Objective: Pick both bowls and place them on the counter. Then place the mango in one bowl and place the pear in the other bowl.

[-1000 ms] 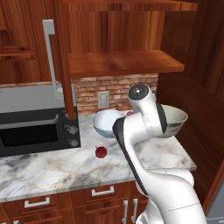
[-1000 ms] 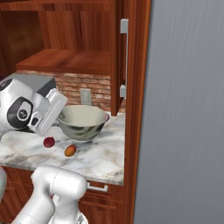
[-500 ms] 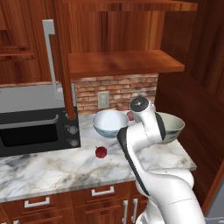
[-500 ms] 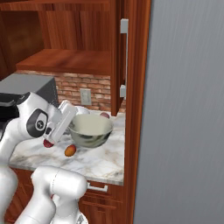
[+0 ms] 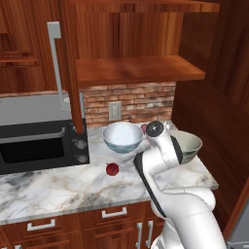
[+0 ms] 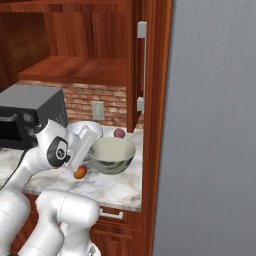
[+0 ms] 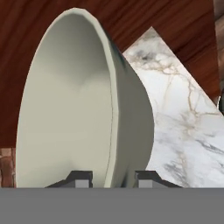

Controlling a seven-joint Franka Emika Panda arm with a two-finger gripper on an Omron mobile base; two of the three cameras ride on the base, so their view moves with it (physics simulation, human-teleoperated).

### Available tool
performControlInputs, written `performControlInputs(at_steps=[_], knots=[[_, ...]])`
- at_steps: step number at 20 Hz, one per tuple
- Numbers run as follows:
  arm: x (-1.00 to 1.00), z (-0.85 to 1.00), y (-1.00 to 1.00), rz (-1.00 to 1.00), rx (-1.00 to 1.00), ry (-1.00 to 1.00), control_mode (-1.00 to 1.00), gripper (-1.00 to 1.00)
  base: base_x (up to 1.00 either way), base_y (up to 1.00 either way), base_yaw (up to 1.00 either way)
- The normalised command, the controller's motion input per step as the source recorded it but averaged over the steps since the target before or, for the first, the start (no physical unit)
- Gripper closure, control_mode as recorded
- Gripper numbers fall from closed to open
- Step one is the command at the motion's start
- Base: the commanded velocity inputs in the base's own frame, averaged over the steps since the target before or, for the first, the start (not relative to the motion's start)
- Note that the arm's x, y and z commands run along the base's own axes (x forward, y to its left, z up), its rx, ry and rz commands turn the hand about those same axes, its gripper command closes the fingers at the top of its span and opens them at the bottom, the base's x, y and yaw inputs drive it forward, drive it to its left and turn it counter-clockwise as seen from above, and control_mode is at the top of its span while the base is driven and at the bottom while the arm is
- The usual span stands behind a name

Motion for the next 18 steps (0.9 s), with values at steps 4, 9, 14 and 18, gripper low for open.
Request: performControlInputs(at_steps=[4,9,14,18], knots=[[0.32,-0.38,-0.16,0.00,-0.08,0.00,-1.00,1.00,0.00,0.00,0.00],[0.31,-0.35,-0.15,0.00,-0.06,0.00,-1.00,1.00,0.00,0.00,0.00],[0.04,-0.34,-0.17,0.00,0.00,0.00,-1.00,1.00,0.00,0.00,0.00],[0.03,-0.42,-0.15,0.00,0.00,0.00,-1.00,1.00,0.00,0.00,0.00]])
